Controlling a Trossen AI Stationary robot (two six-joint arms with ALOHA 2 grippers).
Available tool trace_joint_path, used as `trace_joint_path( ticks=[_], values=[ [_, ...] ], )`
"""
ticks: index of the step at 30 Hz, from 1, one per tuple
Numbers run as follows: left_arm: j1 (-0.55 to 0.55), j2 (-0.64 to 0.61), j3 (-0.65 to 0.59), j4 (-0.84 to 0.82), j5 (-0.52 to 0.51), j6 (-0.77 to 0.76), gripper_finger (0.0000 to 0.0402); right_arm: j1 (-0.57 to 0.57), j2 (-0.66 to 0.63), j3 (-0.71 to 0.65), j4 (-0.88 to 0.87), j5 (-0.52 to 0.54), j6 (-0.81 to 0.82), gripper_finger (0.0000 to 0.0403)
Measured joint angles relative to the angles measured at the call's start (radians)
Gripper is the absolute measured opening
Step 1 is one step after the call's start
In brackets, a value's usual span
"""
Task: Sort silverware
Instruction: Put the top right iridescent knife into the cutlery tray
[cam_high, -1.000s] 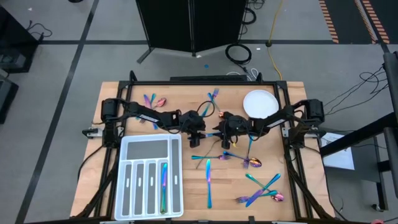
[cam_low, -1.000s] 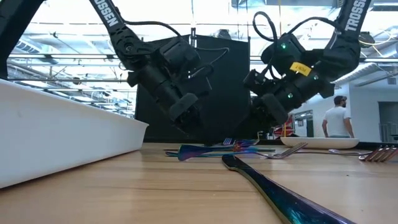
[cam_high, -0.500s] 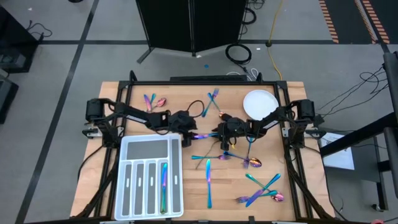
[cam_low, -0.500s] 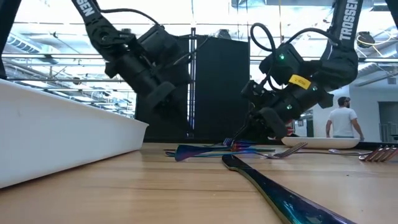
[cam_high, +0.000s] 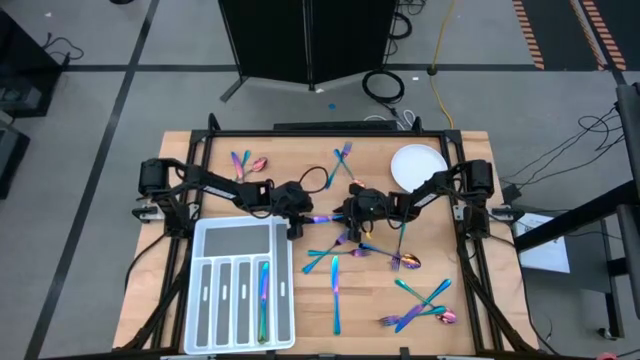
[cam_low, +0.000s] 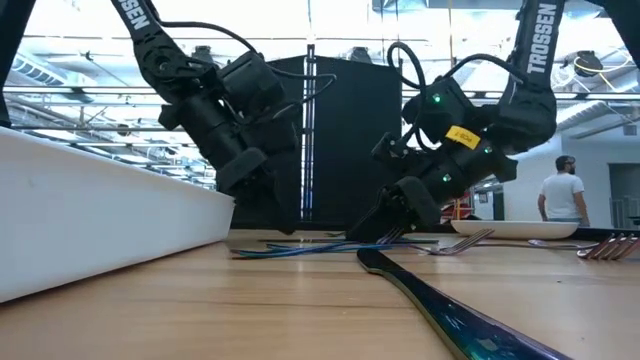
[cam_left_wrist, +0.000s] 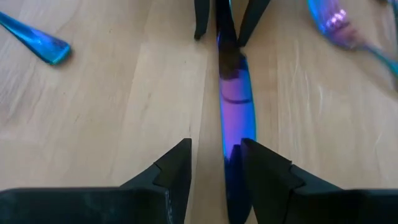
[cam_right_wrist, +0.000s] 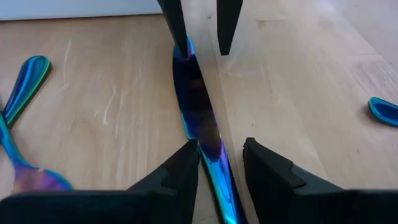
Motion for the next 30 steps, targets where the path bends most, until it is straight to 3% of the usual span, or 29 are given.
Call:
trace_joint_path(
  ticks=[6,20,30],
  values=[
    [0.002,0.000,0.000,-0.012,-0.016,0.014,0.0138,0.000,-0.007,0.002,-0.042,0.004,0.008,0.0111],
    [0.004,-0.005,0.000,0.162,-0.024,0.065,0.0138,0.001,-0.010,0.000,-0.097,0.008,-0.010,0.0025],
    [0.004,-0.005,0.000,0.188,0.030,0.069,0.0138,0.000,-0.005,-0.003,-0.016,0.008,-0.006,0.0022]
  ],
)
